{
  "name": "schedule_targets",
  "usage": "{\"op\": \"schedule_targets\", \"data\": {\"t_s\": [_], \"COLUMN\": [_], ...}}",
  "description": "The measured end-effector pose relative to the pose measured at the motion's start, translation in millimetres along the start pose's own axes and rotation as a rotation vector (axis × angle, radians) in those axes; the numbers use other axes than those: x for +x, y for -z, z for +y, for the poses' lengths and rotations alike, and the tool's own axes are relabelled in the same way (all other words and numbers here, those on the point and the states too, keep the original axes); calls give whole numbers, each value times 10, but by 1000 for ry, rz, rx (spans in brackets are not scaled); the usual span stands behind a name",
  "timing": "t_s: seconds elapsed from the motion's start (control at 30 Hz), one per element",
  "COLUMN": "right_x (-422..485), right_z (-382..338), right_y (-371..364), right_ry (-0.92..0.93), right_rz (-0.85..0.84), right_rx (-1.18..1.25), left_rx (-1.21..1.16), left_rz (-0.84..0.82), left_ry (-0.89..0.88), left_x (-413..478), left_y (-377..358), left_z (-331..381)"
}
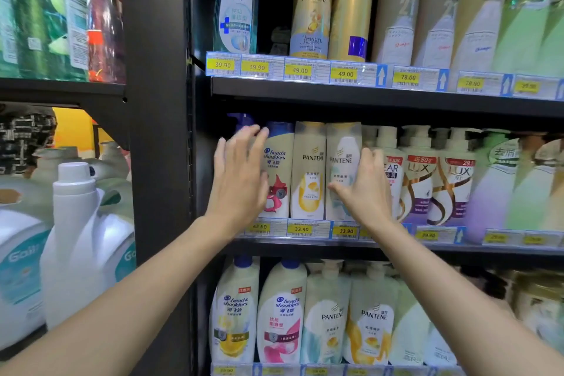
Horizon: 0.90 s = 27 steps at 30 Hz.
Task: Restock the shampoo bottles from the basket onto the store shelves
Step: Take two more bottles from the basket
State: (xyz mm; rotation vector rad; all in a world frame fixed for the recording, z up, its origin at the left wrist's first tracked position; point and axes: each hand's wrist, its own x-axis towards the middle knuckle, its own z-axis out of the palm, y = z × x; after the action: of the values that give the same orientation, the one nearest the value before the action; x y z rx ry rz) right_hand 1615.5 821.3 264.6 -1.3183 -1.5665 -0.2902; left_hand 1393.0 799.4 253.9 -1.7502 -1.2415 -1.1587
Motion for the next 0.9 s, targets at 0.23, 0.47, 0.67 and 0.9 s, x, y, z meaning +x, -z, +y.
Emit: {"op": "schedule_targets", "data": {"t_s": [0.23, 0.47, 0.67, 0.9], "right_x": [-25, 11, 170, 597], "right_z": [111, 123, 94, -144], "right_y": [14, 96, 215, 416], "right_ry": [17, 67, 224, 254], "right_rz": [10, 28, 16, -168], "right_rx": [168, -90, -325, -381], "left_rx": [-75, 130, 175, 18], "left_rz": [-48, -163, -311, -321], "left_ry": [-116, -149, -53, -20], "left_x": [172, 674, 924, 925], "left_y": [-178, -199, -137, -184], "left_z": [516, 618, 549, 448]}}
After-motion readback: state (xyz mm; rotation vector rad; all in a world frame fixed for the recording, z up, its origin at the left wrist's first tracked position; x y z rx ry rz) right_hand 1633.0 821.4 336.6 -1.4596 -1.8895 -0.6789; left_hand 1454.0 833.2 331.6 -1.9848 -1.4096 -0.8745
